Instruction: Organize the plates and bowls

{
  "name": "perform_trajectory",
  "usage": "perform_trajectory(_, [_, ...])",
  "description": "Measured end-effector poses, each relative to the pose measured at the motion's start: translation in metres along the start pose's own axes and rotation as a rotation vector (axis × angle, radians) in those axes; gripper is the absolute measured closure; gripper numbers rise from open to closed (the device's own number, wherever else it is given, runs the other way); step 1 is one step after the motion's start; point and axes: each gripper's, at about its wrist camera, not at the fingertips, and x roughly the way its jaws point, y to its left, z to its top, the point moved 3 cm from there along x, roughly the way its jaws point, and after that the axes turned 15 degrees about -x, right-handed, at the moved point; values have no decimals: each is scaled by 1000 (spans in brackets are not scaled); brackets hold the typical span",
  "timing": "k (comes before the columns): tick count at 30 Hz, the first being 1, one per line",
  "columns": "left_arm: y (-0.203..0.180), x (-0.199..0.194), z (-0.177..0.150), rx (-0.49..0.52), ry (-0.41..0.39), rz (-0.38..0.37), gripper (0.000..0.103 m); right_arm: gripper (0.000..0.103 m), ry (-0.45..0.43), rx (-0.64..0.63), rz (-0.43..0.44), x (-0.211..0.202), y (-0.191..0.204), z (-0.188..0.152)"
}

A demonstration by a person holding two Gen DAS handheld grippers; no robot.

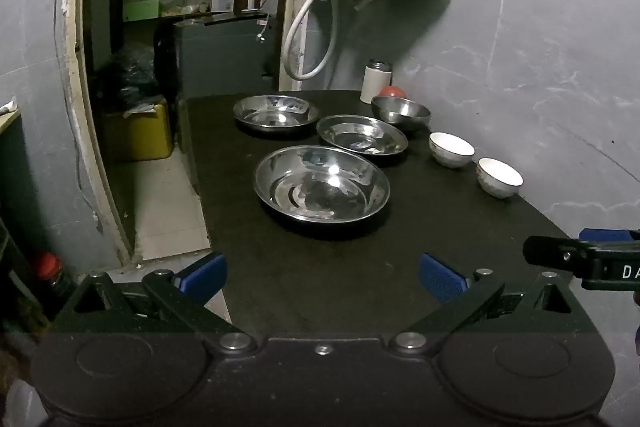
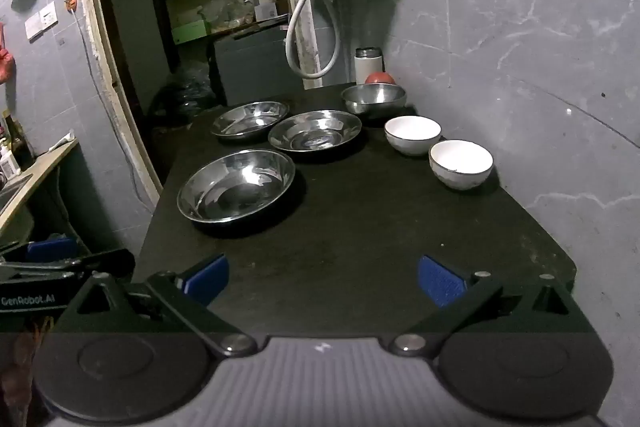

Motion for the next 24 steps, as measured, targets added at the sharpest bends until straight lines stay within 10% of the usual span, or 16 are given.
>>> perform_trajectory(24, [0, 0, 1, 18, 15, 13, 1, 0, -1, 3, -5, -1, 1, 1])
